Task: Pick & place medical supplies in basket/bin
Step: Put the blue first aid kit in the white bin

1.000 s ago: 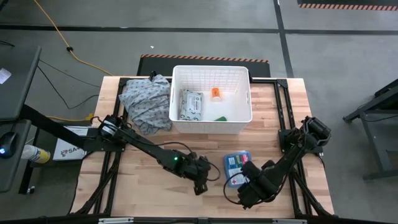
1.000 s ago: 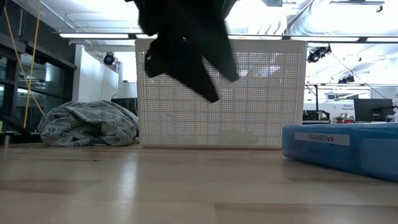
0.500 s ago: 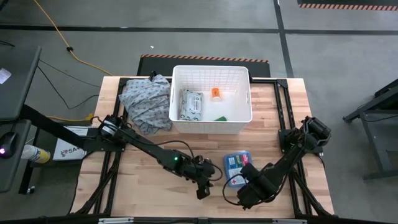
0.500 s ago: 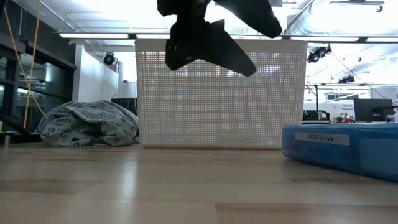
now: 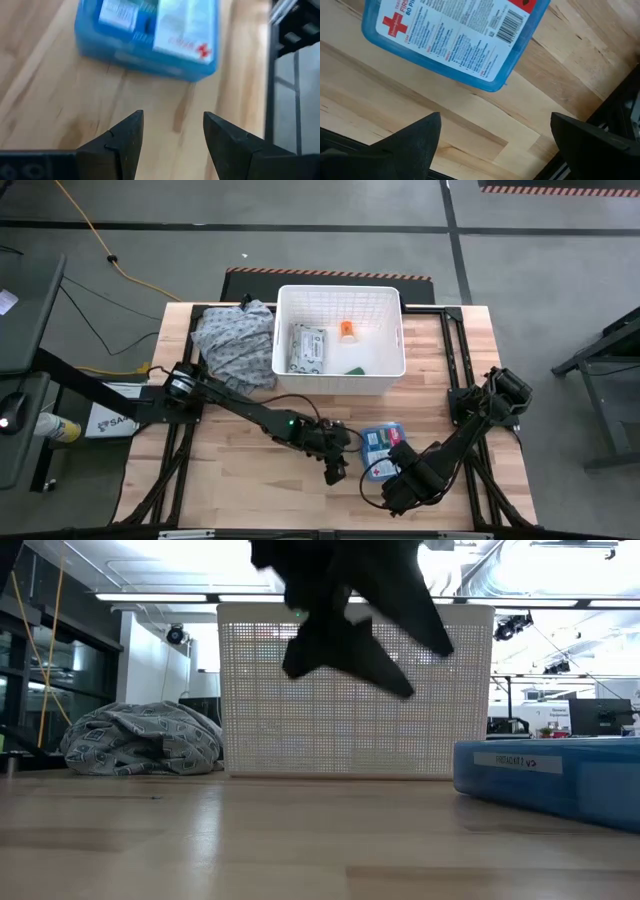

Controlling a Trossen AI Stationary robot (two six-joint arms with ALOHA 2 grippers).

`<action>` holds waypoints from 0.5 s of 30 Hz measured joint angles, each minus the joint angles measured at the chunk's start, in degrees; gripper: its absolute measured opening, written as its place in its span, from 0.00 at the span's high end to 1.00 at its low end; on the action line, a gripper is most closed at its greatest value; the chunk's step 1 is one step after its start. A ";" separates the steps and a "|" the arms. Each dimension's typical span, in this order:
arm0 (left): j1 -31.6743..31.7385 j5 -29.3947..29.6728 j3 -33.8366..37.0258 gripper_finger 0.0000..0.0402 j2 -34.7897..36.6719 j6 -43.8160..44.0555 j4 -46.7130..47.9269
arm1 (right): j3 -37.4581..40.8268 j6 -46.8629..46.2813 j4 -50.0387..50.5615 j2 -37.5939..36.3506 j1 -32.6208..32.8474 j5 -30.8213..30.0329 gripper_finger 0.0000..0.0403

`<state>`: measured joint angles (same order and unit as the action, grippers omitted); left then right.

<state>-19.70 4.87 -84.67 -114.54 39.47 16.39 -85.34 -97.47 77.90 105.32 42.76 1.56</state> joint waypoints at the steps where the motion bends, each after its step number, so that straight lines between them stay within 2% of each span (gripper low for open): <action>1: 0.24 -0.85 0.05 0.41 -0.72 0.48 -0.12 | 0.00 -0.02 0.20 0.00 0.00 -0.01 0.09; 10: 1.36 -11.63 0.16 0.41 -7.03 4.78 -11.32 | 0.01 0.00 0.86 0.02 0.41 -0.65 0.10; 15: 1.38 -11.92 0.07 0.41 -7.24 5.24 -12.69 | 0.01 -0.04 0.71 0.02 1.06 -1.02 0.10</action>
<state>-18.33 -7.05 -84.60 -121.78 44.72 3.70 -85.33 -97.51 78.61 105.34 43.83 0.55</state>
